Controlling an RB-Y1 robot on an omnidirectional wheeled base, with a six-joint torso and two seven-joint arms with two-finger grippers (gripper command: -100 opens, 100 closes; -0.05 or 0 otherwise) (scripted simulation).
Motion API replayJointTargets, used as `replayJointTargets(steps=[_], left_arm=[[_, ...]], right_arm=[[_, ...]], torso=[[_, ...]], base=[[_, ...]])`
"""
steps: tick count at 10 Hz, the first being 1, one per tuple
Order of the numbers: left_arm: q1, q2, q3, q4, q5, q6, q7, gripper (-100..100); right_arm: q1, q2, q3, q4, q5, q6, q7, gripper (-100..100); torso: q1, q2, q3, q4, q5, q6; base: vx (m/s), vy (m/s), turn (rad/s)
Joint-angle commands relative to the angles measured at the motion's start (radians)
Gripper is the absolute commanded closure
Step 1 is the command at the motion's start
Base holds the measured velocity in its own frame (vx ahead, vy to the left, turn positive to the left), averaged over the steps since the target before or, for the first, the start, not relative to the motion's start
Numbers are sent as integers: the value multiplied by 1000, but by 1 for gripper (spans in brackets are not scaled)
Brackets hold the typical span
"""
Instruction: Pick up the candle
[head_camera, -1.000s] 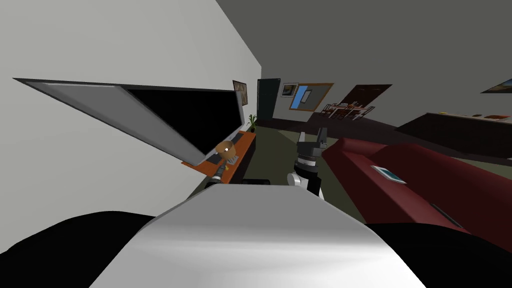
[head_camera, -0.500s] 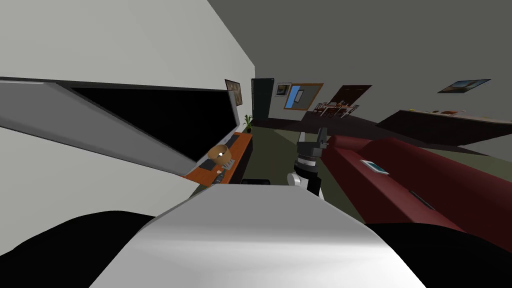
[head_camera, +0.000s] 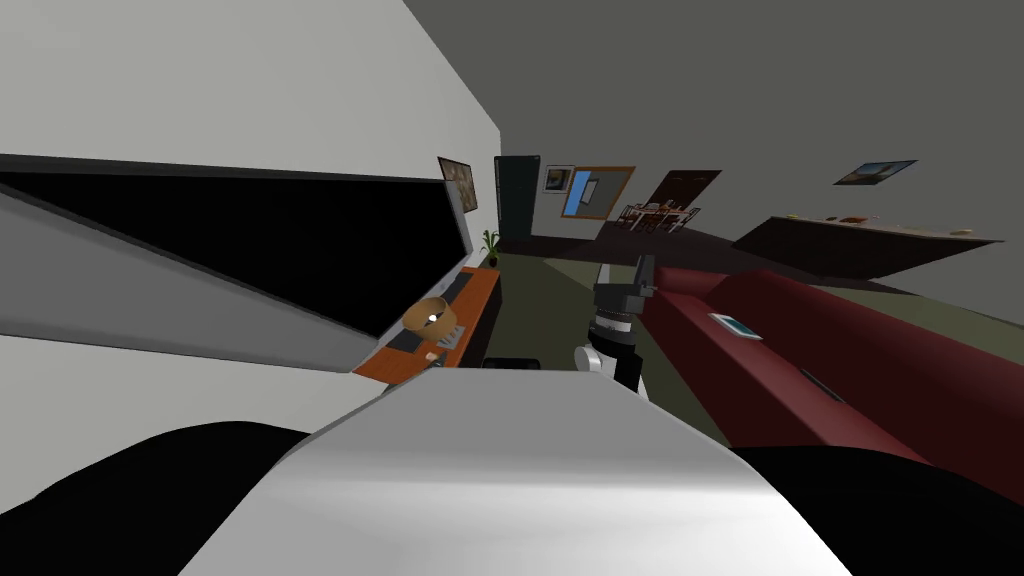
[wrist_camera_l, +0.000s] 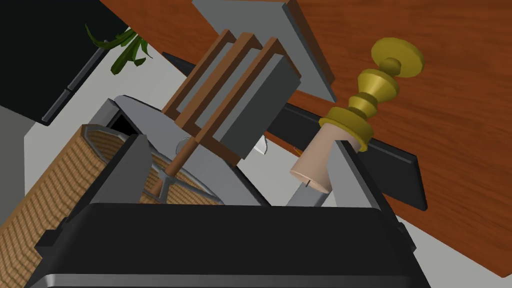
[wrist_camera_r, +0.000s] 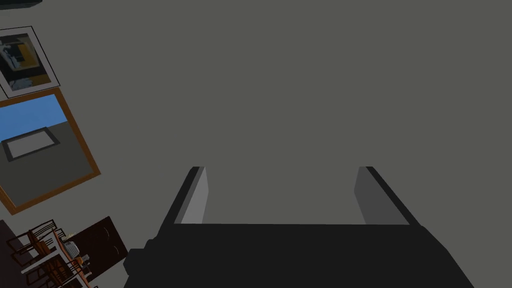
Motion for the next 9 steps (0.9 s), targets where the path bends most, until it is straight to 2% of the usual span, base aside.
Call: replayJointTargets(steps=[1, 3, 5, 8, 9], left_arm=[[14, 13, -3, 40, 6, 2, -12, -100], [24, 21, -5, 60, 11, 4, -18, -100], [51, 42, -9, 113, 28, 8, -33, -100], [72, 59, -11, 156, 48, 8, -42, -100], [71, 55, -10, 137, 43, 12, -40, -100]], right_arm=[[0, 0, 0, 0, 0, 0, 0, 0], [0, 0, 0, 0, 0, 0, 0, 0], [0, 0, 0, 0, 0, 0, 0, 0], [0, 0, 0, 0, 0, 0, 0, 0], [0, 0, 0, 0, 0, 0, 0, 0]], torso=[[0, 0, 0, 0, 0, 0], [1, -1, 0, 0, 0, 0], [1, 0, 0, 0, 0, 0], [2, -3, -2, -1, 1, 0], [3, -2, -1, 0, 0, 0]], base=[[77, 13, -104], [80, 21, -54], [89, 29, -100], [109, 47, -48], [37, 26, -12]])
